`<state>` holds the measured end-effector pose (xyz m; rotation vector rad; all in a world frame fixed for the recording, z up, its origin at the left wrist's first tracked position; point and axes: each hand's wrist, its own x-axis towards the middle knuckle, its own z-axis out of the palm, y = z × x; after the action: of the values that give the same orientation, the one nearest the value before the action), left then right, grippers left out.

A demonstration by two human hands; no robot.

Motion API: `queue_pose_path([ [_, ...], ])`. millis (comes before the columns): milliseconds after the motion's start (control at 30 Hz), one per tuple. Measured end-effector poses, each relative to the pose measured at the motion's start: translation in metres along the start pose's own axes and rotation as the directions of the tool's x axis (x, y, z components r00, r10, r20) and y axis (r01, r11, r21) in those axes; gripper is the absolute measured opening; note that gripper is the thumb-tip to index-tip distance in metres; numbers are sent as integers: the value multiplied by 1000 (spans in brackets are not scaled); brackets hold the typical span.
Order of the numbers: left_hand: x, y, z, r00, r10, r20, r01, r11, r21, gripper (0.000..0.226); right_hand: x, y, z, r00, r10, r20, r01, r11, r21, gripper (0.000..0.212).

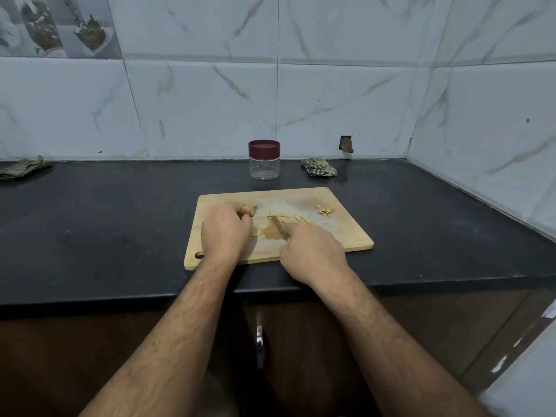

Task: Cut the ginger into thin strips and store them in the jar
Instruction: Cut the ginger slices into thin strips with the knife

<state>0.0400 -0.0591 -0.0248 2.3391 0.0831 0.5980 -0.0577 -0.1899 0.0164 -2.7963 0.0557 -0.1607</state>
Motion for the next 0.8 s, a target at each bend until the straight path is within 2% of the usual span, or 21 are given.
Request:
queue_pose_path([
  [367,1,0,-1,1000,13,17,-14,1000,21,25,32,-19,10,999,49,-19,-50,998,-45,38],
  [433,1,-1,-1,1000,10,25,-11,999,35,22,29,-11,8,996,81,-24,-82,996,-40,40],
  [567,1,-1,-2,999,11,44,-13,999,51,18,19,7,2,990,139,-23,-139,990,6,58],
  [633,2,-1,-1,998,3,58,-6,999,42,18,16,13,0,988,149,-31,-149,989,21,56],
  [800,5,-6,-2,993,-34,112,43,996,-79,15,11,9,4,993,110,-39,-109,993,37,61],
])
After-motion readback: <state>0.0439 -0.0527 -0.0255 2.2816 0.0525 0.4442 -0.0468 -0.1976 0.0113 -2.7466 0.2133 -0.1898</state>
